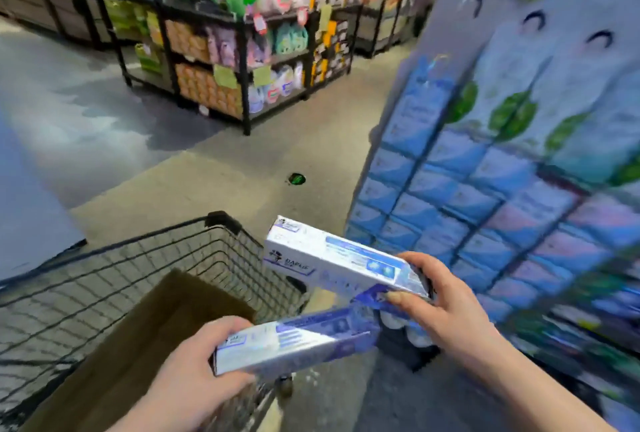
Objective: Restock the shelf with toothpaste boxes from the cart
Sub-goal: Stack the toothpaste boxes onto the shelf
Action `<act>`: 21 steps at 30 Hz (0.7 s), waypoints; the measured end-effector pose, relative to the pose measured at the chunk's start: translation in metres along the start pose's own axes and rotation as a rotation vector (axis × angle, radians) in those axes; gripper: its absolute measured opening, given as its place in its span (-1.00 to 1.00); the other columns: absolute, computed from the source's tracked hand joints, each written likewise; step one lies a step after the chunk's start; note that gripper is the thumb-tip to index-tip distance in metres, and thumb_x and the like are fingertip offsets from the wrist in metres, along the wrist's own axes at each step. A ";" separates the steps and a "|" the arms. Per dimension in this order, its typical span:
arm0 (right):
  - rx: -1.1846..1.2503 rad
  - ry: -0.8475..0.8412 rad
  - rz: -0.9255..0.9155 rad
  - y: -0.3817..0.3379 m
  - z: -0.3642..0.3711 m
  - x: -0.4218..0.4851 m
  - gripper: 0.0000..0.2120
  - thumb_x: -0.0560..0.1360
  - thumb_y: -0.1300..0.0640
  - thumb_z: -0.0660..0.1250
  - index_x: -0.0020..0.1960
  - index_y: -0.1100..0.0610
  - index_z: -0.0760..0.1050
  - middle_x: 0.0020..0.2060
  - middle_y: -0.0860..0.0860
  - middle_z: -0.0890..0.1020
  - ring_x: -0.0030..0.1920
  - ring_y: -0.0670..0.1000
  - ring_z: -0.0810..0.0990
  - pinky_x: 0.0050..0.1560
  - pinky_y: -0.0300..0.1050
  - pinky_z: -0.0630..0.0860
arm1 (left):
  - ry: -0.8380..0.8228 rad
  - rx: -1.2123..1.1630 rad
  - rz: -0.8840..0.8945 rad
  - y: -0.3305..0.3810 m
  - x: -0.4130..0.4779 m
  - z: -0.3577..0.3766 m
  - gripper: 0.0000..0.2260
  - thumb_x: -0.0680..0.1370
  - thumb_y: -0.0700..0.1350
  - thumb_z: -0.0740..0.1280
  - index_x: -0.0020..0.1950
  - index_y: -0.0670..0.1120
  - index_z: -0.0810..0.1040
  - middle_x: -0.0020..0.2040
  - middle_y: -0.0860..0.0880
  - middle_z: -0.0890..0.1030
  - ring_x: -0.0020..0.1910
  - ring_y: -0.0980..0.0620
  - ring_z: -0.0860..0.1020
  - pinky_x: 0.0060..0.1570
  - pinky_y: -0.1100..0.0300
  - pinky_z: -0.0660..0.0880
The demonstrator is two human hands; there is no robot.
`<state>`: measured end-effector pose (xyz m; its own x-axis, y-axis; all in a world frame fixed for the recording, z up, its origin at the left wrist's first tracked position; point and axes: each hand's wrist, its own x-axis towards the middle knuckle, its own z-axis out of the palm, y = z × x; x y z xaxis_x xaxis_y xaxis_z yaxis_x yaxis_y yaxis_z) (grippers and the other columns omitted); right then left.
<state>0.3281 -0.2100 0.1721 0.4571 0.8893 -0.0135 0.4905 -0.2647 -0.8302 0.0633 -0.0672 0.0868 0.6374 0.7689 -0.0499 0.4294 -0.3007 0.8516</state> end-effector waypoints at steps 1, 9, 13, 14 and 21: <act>-0.012 0.071 0.018 0.006 -0.026 -0.021 -0.64 0.26 -0.09 0.42 0.03 -0.13 0.46 -0.05 -0.11 0.62 -0.07 -0.18 0.58 -0.03 -0.33 0.47 | -0.038 -0.010 0.041 0.018 0.003 0.013 -0.45 0.02 0.22 0.41 -0.02 0.46 0.40 -0.02 0.42 0.52 -0.04 0.35 0.51 -0.09 0.52 0.37; -0.014 0.504 0.161 0.040 -0.191 -0.218 -0.63 0.24 0.04 0.43 0.02 -0.09 0.45 0.05 0.01 0.60 -0.02 -0.24 0.57 0.02 -0.39 0.45 | -0.290 -0.110 0.283 0.164 -0.016 0.162 -0.52 -0.08 0.16 0.40 -0.22 0.53 0.46 -0.18 0.45 0.56 -0.19 0.46 0.53 -0.15 0.65 0.36; 0.007 0.664 0.245 0.071 -0.263 -0.345 -0.65 0.35 0.25 0.45 0.05 0.01 0.43 0.08 0.10 0.57 -0.11 -0.35 0.56 -0.07 -0.50 0.43 | -0.460 -0.128 0.411 0.240 -0.059 0.270 -0.52 -0.08 0.16 0.37 -0.25 0.58 0.43 -0.20 0.51 0.54 -0.18 0.52 0.51 -0.10 0.67 0.34; 0.006 0.701 0.263 0.080 -0.281 -0.376 -0.64 0.36 0.31 0.44 0.03 0.01 0.43 0.07 0.11 0.57 -0.13 -0.35 0.57 -0.09 -0.50 0.43 | -0.531 -0.111 0.422 0.260 -0.074 0.297 -0.55 -0.05 0.17 0.37 -0.25 0.58 0.43 -0.21 0.50 0.55 -0.16 0.47 0.55 -0.07 0.62 0.37; -0.122 0.932 0.360 0.116 -0.383 -0.574 -0.60 0.35 0.37 0.43 -0.05 -0.08 0.45 -0.10 -0.10 0.63 -0.16 -0.33 0.56 -0.11 -0.49 0.42 | -0.835 -0.082 0.453 0.377 -0.192 0.459 -0.60 0.11 0.16 0.45 -0.07 0.33 0.55 -0.03 0.18 0.66 0.01 0.18 0.62 0.20 0.15 0.45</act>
<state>0.4067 -0.8945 0.2968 0.9657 0.1165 0.2321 0.2576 -0.5428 -0.7994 0.3964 -0.5876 0.1781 0.9968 -0.0714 -0.0356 0.0036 -0.4062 0.9138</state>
